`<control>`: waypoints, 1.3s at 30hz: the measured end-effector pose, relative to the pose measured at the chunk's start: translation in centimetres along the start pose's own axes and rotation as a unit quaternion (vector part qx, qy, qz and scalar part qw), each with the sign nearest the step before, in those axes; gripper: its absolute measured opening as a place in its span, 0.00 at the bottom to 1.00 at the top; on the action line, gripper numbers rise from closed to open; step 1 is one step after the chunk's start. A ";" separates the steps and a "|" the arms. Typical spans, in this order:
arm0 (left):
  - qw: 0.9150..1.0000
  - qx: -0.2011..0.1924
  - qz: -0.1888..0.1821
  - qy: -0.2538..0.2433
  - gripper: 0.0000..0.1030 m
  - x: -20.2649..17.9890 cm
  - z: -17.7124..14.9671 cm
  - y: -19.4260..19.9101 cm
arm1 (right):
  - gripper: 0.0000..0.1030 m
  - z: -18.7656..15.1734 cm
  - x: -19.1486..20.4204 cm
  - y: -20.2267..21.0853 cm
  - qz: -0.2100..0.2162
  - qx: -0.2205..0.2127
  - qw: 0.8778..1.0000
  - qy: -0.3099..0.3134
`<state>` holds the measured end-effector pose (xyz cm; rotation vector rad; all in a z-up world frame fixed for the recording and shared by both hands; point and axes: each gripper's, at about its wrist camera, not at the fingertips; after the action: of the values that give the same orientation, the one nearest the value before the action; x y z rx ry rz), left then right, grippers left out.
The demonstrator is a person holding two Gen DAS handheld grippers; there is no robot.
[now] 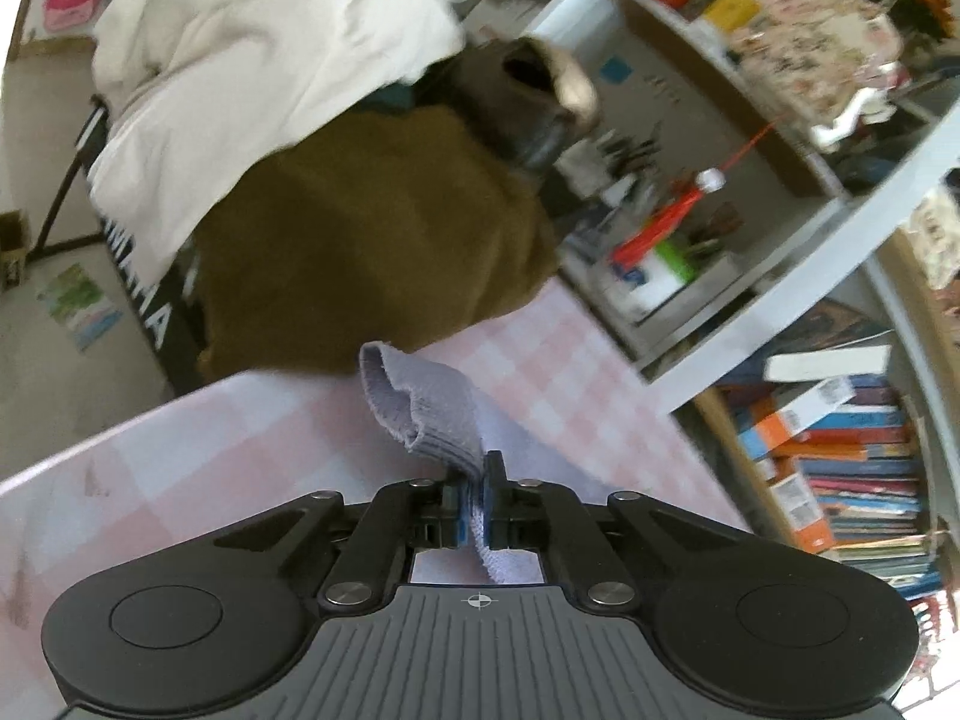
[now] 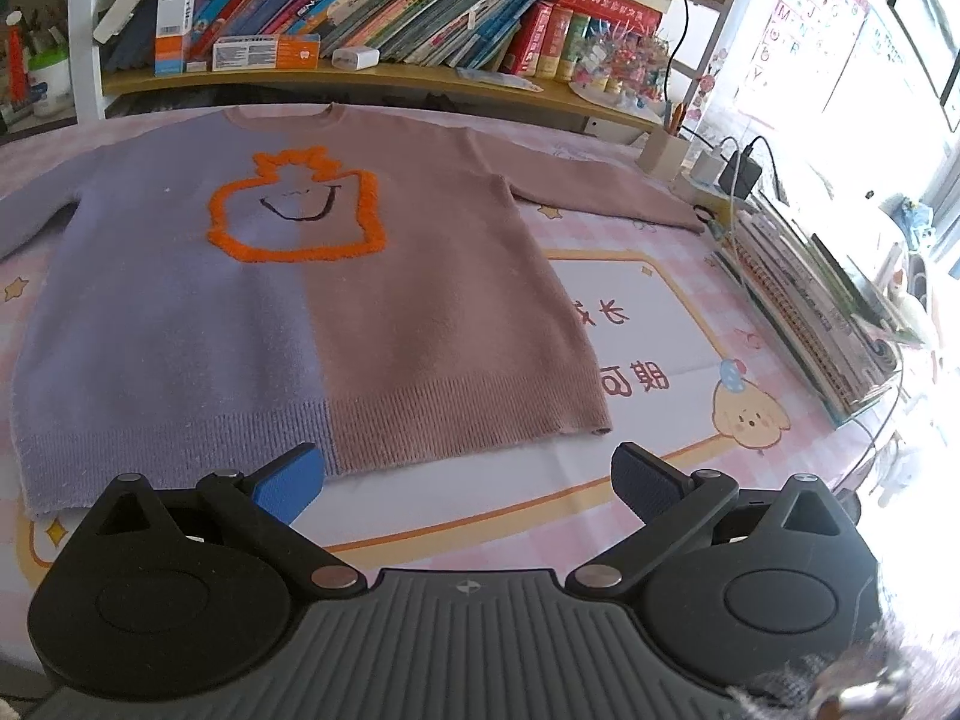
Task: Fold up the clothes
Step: 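Grasp the lavender sleeve cuff with the left gripper, then lift the lavender sleeve with the left gripper and fold it across the sweater body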
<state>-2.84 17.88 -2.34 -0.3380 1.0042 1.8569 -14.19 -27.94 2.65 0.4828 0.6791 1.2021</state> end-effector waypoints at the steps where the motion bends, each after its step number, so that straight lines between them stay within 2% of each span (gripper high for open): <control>1: 1.000 -0.005 -0.007 -0.003 0.02 -0.6 0.1 0.4 | 1.00 0.0 -0.1 -0.2 0.004 0.000 1.000 -0.001; 8: 0.998 -0.037 -0.040 -0.026 0.02 -5.6 0.2 2.7 | 1.00 0.7 -1.6 -2.0 0.047 -0.010 0.999 0.002; 11: 0.997 -0.051 -0.046 -0.034 0.02 -8.3 -0.4 3.2 | 1.00 1.3 -2.7 -3.2 0.080 -0.019 0.997 0.012; 14: 0.995 -0.066 -0.055 -0.042 0.02 -11.9 -1.4 3.5 | 1.00 2.2 -4.1 -4.6 0.120 -0.026 0.992 0.027; 19: 0.990 -0.085 -0.087 -0.075 0.02 -20.1 -4.0 3.2 | 1.00 3.5 -6.9 -7.1 0.174 -0.028 0.984 0.041; 23: 0.984 -0.072 -0.114 -0.116 0.02 -26.5 -7.9 1.7 | 1.00 4.3 -9.3 -8.9 0.203 -0.019 0.978 0.039; 26: 0.981 -0.050 -0.118 -0.146 0.02 -29.9 -11.6 -0.2 | 1.00 4.6 -10.9 -9.7 0.221 -0.016 0.974 0.035; 33: 0.976 -0.008 -0.113 -0.184 0.02 -34.2 -17.9 -4.5 | 1.00 4.7 -14.4 -11.4 0.227 -0.011 0.973 0.033; 39: 0.968 0.028 -0.101 -0.229 0.03 -36.1 -22.0 -7.0 | 1.00 4.9 -16.5 -12.8 0.219 -0.004 0.975 0.027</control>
<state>17.04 -19.79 2.40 0.0283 0.6747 1.6150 -5.41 -47.46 1.24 0.6151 0.6304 1.6378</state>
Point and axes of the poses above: each gripper's, at about its wrist camera, not at the fingertips, and y roughly against the way its jaws point, x to its left, z to its top, and after that the axes turned 5 degrees about -x, right-handed
